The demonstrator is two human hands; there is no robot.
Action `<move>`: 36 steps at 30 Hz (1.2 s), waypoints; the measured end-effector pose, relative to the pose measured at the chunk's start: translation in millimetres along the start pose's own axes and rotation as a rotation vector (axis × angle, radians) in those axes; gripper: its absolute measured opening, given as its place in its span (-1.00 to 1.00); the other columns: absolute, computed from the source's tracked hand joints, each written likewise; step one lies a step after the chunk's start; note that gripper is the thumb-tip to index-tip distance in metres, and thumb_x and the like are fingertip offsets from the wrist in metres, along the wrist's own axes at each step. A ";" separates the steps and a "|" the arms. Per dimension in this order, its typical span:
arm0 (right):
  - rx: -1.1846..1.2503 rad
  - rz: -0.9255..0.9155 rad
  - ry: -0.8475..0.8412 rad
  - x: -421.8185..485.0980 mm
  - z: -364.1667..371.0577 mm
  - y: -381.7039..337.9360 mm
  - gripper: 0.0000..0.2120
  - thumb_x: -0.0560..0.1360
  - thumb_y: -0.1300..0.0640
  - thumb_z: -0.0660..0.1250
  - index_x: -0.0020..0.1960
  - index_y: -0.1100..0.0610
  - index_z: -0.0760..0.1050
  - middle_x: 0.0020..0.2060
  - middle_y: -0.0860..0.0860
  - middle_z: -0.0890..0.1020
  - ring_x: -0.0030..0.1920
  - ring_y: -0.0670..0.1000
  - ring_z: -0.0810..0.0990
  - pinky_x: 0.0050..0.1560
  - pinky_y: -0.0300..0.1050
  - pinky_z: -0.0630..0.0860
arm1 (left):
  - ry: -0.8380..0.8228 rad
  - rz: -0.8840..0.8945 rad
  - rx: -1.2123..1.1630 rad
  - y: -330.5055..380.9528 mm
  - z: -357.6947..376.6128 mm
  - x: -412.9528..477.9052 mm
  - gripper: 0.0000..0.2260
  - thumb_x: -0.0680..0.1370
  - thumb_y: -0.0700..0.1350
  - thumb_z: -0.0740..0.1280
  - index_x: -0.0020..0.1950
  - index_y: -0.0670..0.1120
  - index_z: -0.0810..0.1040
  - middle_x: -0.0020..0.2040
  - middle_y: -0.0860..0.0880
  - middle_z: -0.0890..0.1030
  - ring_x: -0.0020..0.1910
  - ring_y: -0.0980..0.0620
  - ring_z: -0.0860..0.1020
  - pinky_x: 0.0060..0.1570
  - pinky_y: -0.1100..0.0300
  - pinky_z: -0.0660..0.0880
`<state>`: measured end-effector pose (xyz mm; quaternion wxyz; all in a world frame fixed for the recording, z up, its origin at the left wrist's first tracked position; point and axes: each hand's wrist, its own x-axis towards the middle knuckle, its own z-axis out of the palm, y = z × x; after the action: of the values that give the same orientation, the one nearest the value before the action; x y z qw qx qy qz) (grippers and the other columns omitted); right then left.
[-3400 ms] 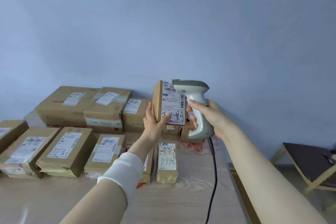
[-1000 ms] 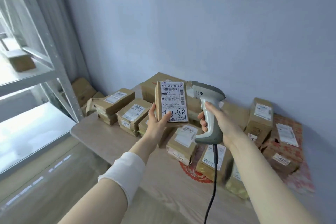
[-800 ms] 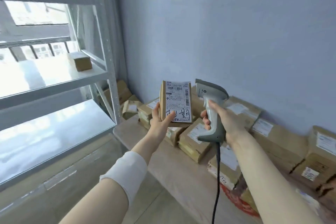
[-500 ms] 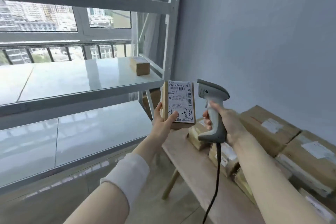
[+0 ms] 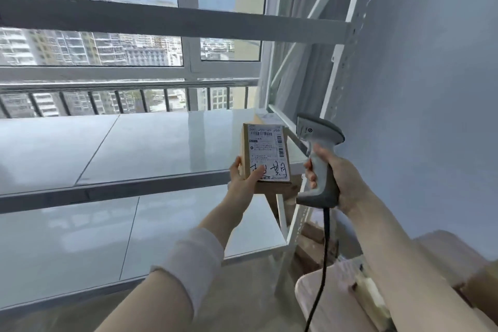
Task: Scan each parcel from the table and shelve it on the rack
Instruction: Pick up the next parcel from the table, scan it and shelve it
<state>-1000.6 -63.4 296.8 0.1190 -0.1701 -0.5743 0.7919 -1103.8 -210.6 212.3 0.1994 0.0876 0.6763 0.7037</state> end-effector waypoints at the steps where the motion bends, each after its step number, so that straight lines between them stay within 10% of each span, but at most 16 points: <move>1: 0.004 0.010 -0.015 16.1 -0.1 -1.3 -0.77 0.56 0.02 0.25 -0.13 0.20 0.45 -0.46 0.02 0.53 -0.56 -0.08 0.43 -0.56 -0.26 0.41 | 0.013 -0.009 0.013 0.4 -2.4 13.1 -0.18 0.35 0.29 0.36 0.48 0.23 -0.02 0.39 -0.10 0.37 0.35 -0.13 0.36 0.43 -0.13 0.17; 10: -0.008 0.124 -0.079 138.4 16.1 7.7 -0.71 0.55 0.02 0.25 -0.23 0.21 0.43 -0.49 0.03 0.49 -0.56 -0.07 0.42 -0.57 -0.27 0.40 | 0.168 -0.156 0.025 -12.6 -14.7 116.6 -0.02 0.12 0.43 0.31 0.46 0.25 0.00 0.33 -0.09 0.42 0.37 -0.13 0.32 0.40 -0.16 0.22; 20: -0.071 0.084 -0.021 218.6 36.9 -3.7 -0.62 0.54 -0.02 0.25 -0.32 0.23 0.44 -0.55 0.03 0.44 -0.56 -0.06 0.39 -0.57 -0.28 0.38 | 0.239 -0.252 0.084 -2.0 -13.7 186.4 -0.31 0.52 0.21 0.26 0.53 0.13 -0.03 0.41 -0.21 0.26 0.40 -0.18 0.21 0.39 -0.07 0.19; 36: -0.005 0.148 -0.080 286.5 31.9 4.9 -0.77 0.54 0.06 0.28 -0.21 0.18 0.43 -0.42 0.05 0.50 -0.52 -0.05 0.40 -0.55 -0.26 0.37 | 0.415 -0.260 0.168 -5.8 -9.7 218.6 -0.33 0.53 0.17 0.27 0.52 -0.09 0.11 0.44 -0.19 0.22 0.45 -0.14 0.10 0.41 -0.01 0.08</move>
<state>-1275.4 17.3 263.1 0.0367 -0.1804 -0.5666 0.8032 -1304.5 -132.2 173.9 0.1373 -0.1300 0.7644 0.6164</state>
